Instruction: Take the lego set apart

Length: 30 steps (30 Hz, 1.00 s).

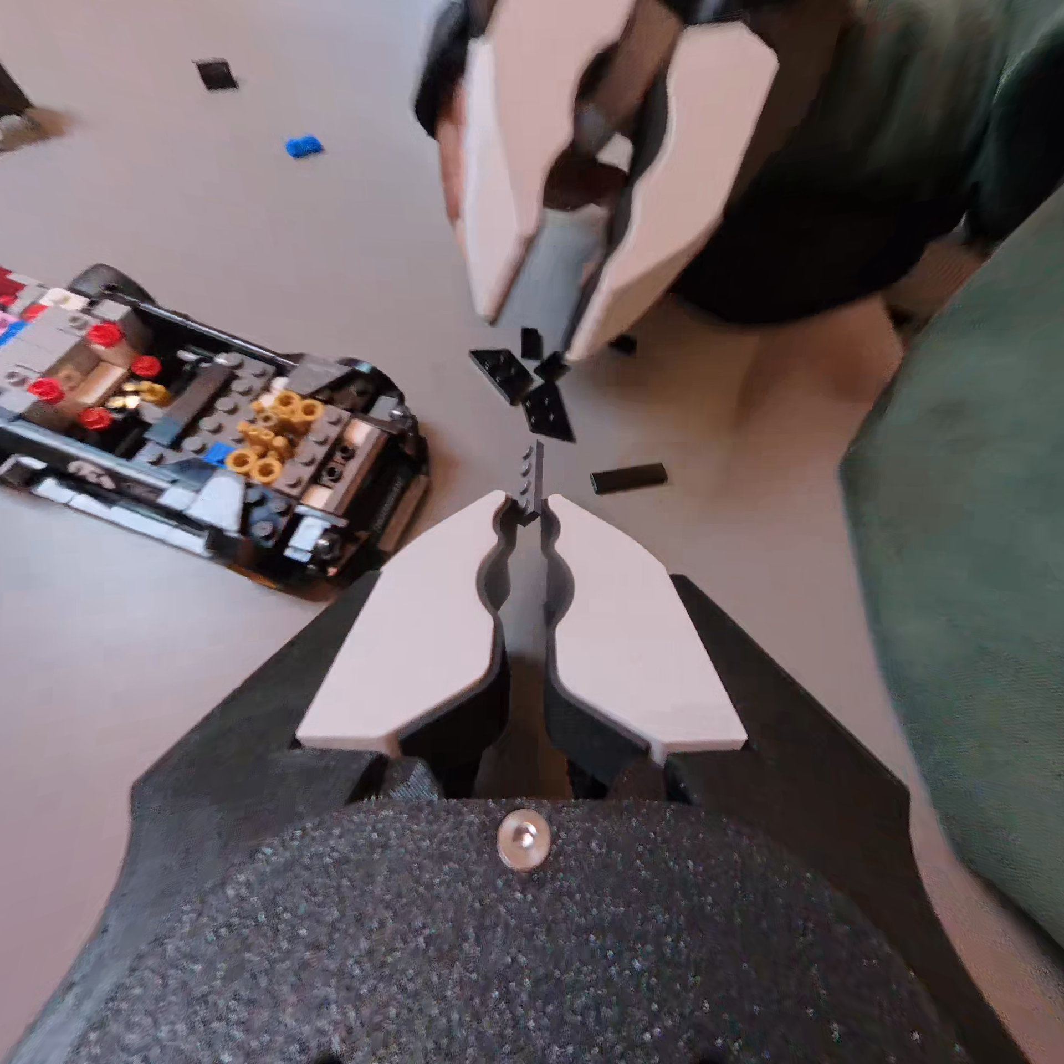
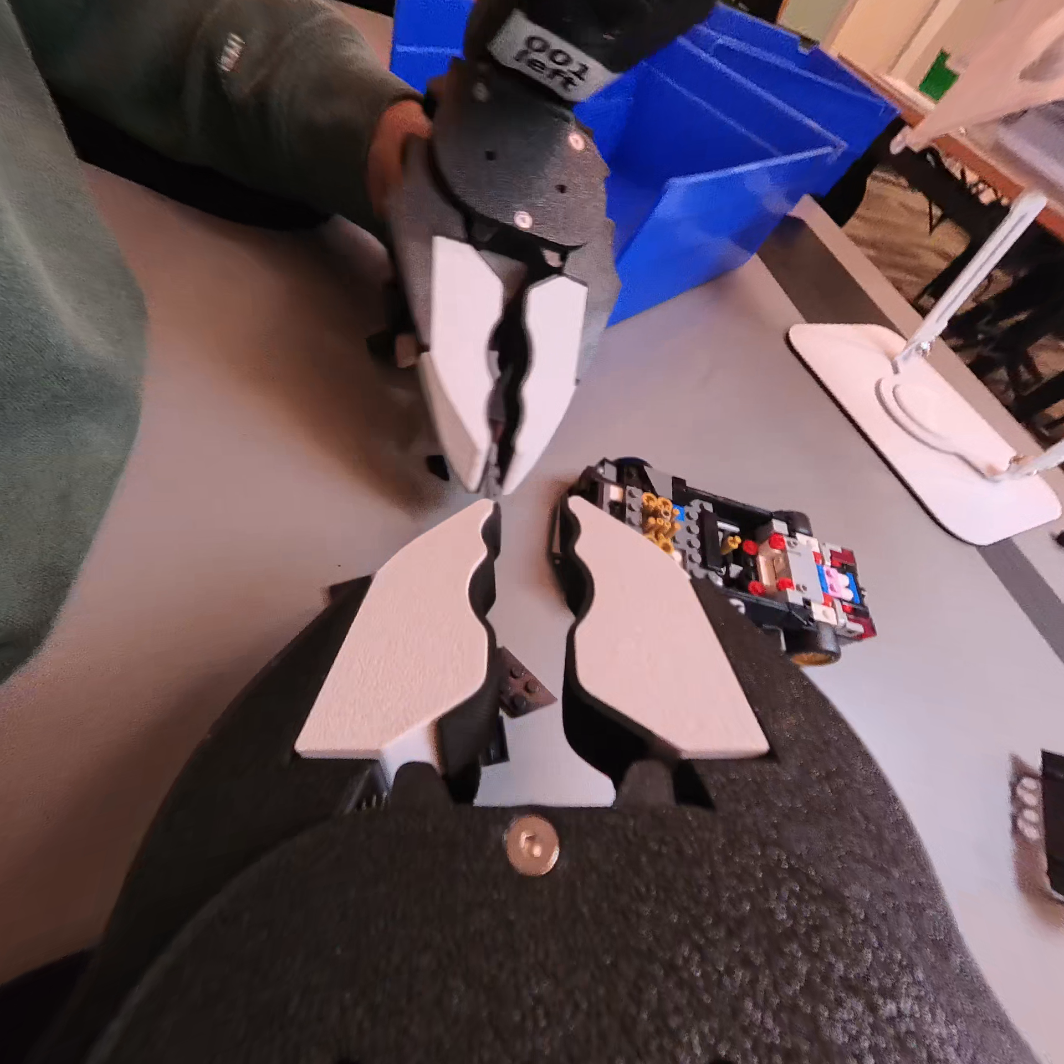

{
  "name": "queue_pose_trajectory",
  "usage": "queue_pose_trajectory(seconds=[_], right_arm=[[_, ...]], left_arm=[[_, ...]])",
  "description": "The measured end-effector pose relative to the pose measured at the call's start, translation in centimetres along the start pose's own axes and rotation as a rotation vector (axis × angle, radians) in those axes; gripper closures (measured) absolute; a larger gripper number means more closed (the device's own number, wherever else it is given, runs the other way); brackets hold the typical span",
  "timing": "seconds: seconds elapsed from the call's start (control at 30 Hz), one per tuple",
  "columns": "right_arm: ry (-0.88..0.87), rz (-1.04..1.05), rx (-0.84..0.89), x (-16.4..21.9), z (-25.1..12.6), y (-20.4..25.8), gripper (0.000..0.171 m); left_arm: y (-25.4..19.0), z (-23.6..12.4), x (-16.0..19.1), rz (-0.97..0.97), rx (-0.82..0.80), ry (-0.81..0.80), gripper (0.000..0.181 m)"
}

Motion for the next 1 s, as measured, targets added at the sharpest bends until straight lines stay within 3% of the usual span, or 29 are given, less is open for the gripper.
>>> queue_pose_trajectory(seconds=[0.07, 0.13, 0.23, 0.4, 0.53, 0.63, 0.73, 0.83, 1.0], right_arm=[[0.028, 0.043, 0.027, 0.5, 0.1, -0.6, 0.152], [0.068, 0.111, 0.068, 1.1, 0.3, -1.5, 0.153], [0.103, 0.254, 0.101, 1.8, 0.9, -2.4, 0.153], [0.151, 0.379, 0.128, 1.8, 2.3, -4.0, 0.153], [0.260, 0.350, 0.124, 2.4, 3.2, -4.6, 0.156], [0.323, 0.354, 0.086, 2.8, 3.7, -4.3, 0.156], [0.369, 0.329, 0.087, 2.9, 3.9, -4.6, 0.158], [0.415, 0.339, 0.060, 2.9, 4.0, -4.7, 0.162], [0.451, 0.282, 0.053, 2.8, 4.1, -4.6, 0.162]], left_arm=[[-0.7, 0.7, 0.5, 0.041, 0.006, 0.047, 0.173], [-1.3, 1.1, 0.6, 0.061, 0.031, 0.059, 0.160], [-1.2, 0.4, -0.7, 0.020, 0.048, -0.022, 0.153], [3.4, -1.4, -1.4, -0.073, -0.231, -0.089, 0.150], [6.1, -1.5, -0.5, -0.051, -0.419, -0.029, 0.127], [6.7, -0.7, 0.0, -0.033, -0.434, 0.028, 0.113], [6.3, 0.2, 0.0, -0.049, -0.373, 0.023, 0.117], [6.5, 0.1, 0.0, -0.045, -0.394, 0.024, 0.125], [6.4, 0.2, 0.0, -0.066, -0.410, 0.019, 0.125]])
Point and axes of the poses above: each gripper's, where its closed fingertips meet, z out along the fingers, x out of its underside, y = z × x across the jaws, the point moved 3 cm from there along -z, back along the fingers, and after that the axes turned 5 degrees about -y, right-handed, at the moved point
